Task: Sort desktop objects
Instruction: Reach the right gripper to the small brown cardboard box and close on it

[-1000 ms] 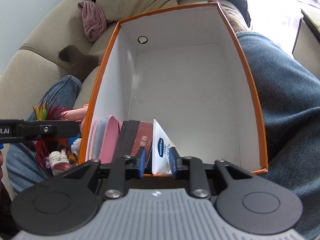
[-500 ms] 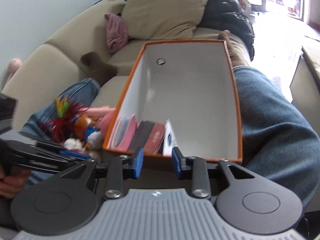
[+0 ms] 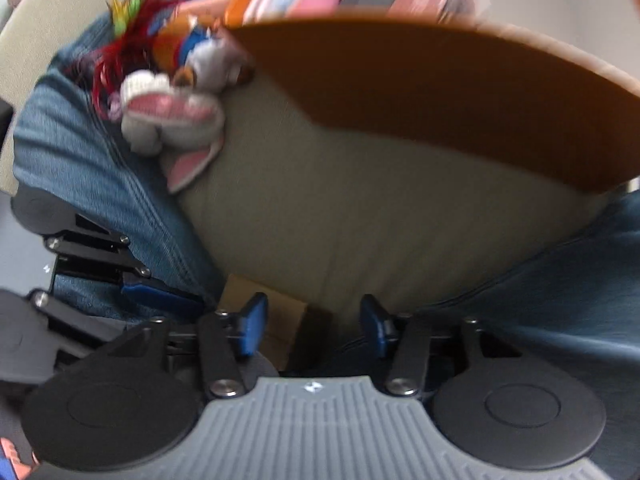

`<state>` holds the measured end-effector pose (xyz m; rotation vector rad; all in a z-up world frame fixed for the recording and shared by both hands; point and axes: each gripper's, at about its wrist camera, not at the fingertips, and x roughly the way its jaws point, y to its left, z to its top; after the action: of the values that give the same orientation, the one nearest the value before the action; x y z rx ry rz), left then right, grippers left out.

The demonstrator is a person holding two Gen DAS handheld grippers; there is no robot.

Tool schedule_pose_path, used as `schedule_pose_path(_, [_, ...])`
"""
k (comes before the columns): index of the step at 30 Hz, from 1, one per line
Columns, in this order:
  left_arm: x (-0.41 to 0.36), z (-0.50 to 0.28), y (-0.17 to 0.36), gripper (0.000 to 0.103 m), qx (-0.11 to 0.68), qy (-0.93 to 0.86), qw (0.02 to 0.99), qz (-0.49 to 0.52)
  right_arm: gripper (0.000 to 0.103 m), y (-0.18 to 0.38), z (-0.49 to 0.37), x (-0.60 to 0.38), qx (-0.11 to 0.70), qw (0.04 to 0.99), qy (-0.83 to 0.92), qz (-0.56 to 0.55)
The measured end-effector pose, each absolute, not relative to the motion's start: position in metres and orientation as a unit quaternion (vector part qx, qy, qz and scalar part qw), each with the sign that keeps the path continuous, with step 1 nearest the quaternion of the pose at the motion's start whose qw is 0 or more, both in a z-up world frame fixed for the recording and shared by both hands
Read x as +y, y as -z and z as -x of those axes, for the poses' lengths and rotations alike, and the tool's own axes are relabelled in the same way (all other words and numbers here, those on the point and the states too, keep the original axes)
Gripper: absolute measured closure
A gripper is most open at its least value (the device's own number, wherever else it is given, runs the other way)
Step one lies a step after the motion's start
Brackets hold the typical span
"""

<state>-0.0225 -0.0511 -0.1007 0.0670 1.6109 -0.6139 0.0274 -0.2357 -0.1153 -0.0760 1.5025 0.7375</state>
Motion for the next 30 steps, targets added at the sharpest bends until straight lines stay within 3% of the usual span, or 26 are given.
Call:
schedule_pose_path(6, [-0.035, 0.02, 0.101, 0.073, 0.71, 0.261, 0.654, 0.01, 0.03, 0.119, -0.027, -0.221, 0.675, 0.659, -0.327, 0.06])
schedule_pose_path(11, [-0.025, 0.022, 0.096, 0.073, 0.7, 0.258, 0.665, 0.014, 0.028, 0.134, -0.037, -0.222, 0.719, 0.625, -0.304, 0.002])
schedule_pose_path(15, [-0.015, 0.027, 0.079, 0.073, 0.685, 0.25, 0.685, 0.004, 0.02, 0.131, -0.037, -0.206, 0.725, 0.62, -0.298, 0.003])
schedule_pose_path(20, [0.009, 0.031, 0.063, 0.073, 0.666, 0.23, 0.709, 0.022, 0.019, 0.147, -0.03, -0.185, 0.751, 0.595, -0.282, 0.048])
schedule_pose_path(23, [0.032, 0.024, 0.051, 0.073, 0.648, 0.208, 0.731, 0.037, 0.027, 0.15, -0.024, -0.177, 0.755, 0.589, -0.28, 0.068])
schedule_pose_path(30, [0.069, 0.014, 0.037, 0.073, 0.607, 0.147, 0.779, 0.063, 0.033, 0.112, -0.025, -0.172, 0.688, 0.657, -0.298, 0.082])
